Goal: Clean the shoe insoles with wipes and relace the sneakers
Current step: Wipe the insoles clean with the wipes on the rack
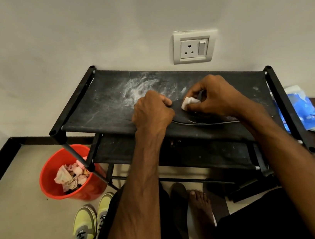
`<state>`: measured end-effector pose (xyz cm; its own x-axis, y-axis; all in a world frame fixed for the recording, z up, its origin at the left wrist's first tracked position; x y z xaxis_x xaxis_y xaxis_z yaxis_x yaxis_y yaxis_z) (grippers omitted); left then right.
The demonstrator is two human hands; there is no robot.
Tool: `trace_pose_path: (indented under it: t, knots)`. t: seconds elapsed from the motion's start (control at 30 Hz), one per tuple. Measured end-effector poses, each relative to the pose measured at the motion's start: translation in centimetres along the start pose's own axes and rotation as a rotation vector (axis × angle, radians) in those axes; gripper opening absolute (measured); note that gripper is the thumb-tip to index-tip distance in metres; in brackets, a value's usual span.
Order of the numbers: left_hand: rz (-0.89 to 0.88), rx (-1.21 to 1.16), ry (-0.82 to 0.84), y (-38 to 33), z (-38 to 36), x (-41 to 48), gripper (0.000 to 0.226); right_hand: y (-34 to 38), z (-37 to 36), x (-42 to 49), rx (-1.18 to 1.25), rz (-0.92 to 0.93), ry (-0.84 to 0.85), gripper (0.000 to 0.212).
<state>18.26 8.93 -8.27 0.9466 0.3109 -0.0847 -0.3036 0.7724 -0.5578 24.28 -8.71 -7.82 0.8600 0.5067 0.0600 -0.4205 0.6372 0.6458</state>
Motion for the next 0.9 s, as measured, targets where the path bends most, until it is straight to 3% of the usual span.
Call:
trace_pose_path:
  t: [0.2,0.4,0.73,0.9]
  knots:
    - [-0.042,0.011,0.004,0.4,-0.4,0.8,0.025,-1.2,0.6,-0.3,0.109,-0.031,-0.193,0.015]
    - [-0.115,0.023,-0.039,0.4,-1.1,1.1,0.025,-1.8,0.7,-0.1,0.078,-0.056,-0.177,0.019]
    - [-0.101,0.055,-0.010,0.5,-1.4,1.1,0.026,-0.8,-0.6,1.0,-0.032,-0.053,0.081,0.020]
    - [-0.110,0.059,-0.033,0.2,-1.5,0.9,0.028,-1.0,-0.9,1.8,-0.128,-0.093,-0.061,0.024]
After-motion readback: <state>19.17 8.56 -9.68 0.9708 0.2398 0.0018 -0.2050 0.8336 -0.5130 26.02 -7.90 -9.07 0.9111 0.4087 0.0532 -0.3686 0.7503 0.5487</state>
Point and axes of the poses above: each hand's wrist, its own x-axis towards the middle knuckle, its own z-axis out of the back of the hand, y = z × x, the point moved 2 cm from there along x, towards the middle knuckle, and after that the axes turned 9 degrees about x, right-handed, at the moved point
